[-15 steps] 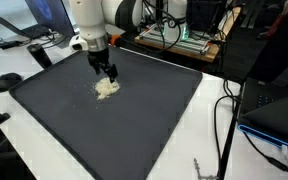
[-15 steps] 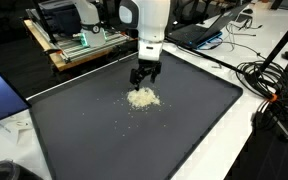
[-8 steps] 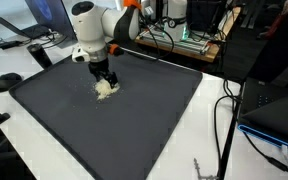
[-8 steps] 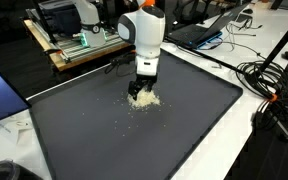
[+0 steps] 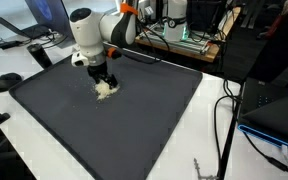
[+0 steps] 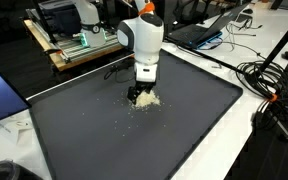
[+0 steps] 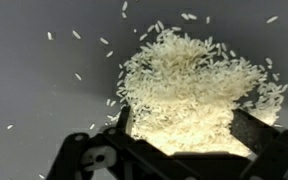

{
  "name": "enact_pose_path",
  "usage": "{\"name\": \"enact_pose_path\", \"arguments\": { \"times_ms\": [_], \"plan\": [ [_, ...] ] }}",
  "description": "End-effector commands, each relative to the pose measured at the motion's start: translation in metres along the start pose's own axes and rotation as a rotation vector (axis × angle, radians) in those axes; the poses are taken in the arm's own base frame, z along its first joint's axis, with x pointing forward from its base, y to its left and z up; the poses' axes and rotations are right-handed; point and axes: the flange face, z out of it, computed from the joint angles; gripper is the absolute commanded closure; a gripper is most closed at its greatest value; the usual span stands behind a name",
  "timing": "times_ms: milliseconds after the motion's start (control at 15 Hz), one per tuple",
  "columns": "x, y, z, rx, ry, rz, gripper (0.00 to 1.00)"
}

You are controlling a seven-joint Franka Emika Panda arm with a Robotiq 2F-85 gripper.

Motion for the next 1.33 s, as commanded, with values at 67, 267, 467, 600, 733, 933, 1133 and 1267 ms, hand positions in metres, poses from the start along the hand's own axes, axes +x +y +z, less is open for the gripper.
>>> {"name": "enact_pose_path", "arguments": {
  "times_ms": [67, 267, 467, 600, 733, 933, 1133, 1267],
  "plan": [
    [0.007, 0.006, 0.010, 0.044, 0.017, -0.039, 0.00],
    [0.009, 0.007, 0.008, 0.054, 0.021, -0.054, 0.25],
    [0.010, 0.008, 0.003, 0.063, 0.026, -0.063, 0.45],
    [0.010, 0.007, 0.000, 0.064, 0.030, -0.061, 0.60],
    [0.010, 0.007, -0.002, 0.067, 0.032, -0.059, 0.74],
    [0.008, 0.005, -0.005, 0.071, 0.030, -0.058, 0.95],
    [0.008, 0.004, -0.008, 0.067, 0.030, -0.058, 1.00],
    [0.007, 0.003, -0.010, 0.066, 0.030, -0.062, 1.00]
  ]
}}
